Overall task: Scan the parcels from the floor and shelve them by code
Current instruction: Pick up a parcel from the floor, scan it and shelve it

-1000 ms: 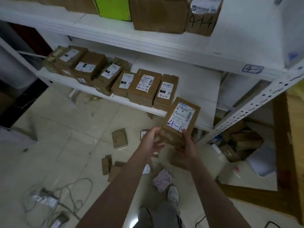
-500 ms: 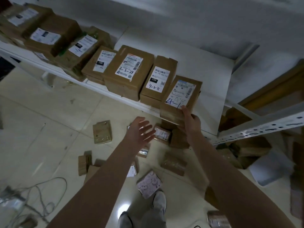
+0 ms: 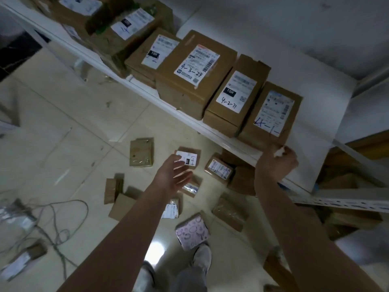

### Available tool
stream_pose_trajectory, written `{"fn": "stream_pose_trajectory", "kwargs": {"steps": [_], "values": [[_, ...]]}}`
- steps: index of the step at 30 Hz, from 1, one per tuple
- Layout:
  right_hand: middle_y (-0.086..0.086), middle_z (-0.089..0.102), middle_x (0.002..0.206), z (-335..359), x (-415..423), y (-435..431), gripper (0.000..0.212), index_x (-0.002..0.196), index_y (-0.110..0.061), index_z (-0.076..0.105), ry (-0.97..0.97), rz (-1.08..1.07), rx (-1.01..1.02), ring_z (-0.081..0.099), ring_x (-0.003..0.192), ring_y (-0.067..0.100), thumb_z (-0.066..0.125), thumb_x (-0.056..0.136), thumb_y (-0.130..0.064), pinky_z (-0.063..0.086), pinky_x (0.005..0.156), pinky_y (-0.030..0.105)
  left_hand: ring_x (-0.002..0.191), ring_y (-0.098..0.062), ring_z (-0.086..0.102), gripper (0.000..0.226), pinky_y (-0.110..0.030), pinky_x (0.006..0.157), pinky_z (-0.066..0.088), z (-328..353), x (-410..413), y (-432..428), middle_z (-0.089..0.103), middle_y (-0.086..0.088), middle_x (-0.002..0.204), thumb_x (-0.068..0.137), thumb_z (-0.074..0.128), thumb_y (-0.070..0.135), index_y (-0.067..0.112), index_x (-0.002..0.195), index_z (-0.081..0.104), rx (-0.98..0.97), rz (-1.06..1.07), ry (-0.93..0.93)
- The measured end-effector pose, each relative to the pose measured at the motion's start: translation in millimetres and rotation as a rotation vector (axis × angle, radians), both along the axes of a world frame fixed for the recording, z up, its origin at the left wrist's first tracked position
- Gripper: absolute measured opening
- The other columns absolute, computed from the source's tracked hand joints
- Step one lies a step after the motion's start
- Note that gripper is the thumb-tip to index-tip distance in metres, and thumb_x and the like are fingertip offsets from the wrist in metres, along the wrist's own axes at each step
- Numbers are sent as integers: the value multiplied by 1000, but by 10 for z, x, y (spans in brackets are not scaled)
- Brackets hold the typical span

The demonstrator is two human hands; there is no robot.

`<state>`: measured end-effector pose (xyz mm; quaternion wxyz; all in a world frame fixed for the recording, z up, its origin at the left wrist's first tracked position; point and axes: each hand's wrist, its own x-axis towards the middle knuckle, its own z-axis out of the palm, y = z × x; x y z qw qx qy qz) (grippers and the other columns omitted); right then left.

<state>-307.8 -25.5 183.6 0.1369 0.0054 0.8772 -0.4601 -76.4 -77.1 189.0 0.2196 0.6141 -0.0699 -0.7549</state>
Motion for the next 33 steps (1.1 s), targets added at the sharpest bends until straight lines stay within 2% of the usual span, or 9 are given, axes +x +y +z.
{"fn": "stream_pose_trajectory", "kwargs": {"steps": [3,8,11,14,20,25,28,31,33], "values": [[12,49,122,-104,373,74,34,117,-8,49,124,27,-46,51,110,27,64,91,-24,47,97,47,85,-31,63,17,-38,84,52,-77,300,-50,62,-14,97,94,60,22,6,91,60,7,29,-48],[6,51,115,-190,1210,-74,30,105,-21,44,44,330,-107,54,101,21,66,86,-14,54,87,37,89,-30,65,16,-36,75,54,-170,907,-256,62,-13,104,94,61,24,8,94,61,-37,23,-143],[5,53,113,-321,1717,-304,29,109,-16,47,-3,555,3,55,97,19,68,87,-16,53,78,32,84,-28,65,13,-34,70,53,-236,1248,-420,62,-11,98,95,60,20,9,90,60,-77,-16,-200],[9,58,112,-603,2187,-549,30,106,-13,52,-47,723,119,58,100,26,72,84,-18,51,86,40,85,-27,64,13,-33,70,52,-394,1640,-603,60,-10,96,96,60,20,8,90,58,-78,-52,-244],[8,49,131,-1288,3203,-765,57,129,-12,49,-153,1043,374,50,120,25,75,81,-31,38,93,29,82,-26,62,13,-31,66,52,-818,2482,-874,58,-7,90,95,62,21,9,90,61,-38,-164,-348],[11,38,145,-2031,3918,-586,83,145,-12,37,-121,1209,574,41,130,31,77,77,-40,36,104,37,81,-25,60,25,-38,79,55,-1332,3021,-885,60,-12,97,93,62,18,2,112,63,-5,-218,-394],[11,20,157,-2466,4212,-421,102,153,-17,19,-63,1314,732,28,139,34,77,75,-51,31,111,41,83,-26,62,25,-43,88,55,-1690,3267,-774,62,-13,98,93,62,20,2,111,63,19,-212,-404],[13,8,161,-2873,4448,-213,112,156,-22,5,-17,1436,845,18,146,38,77,76,-55,27,116,48,81,-26,60,21,-38,77,54,-2046,3457,-560,61,-14,99,95,62,22,3,103,62,50,-201,-401],[18,23,158,-3277,4598,-84,108,153,-25,7,186,1457,949,32,141,41,79,77,-51,35,112,52,82,-26,59,20,-33,71,51,-2274,3571,-367,59,-13,99,95,61,22,4,105,61,63,-183,-390]]}}
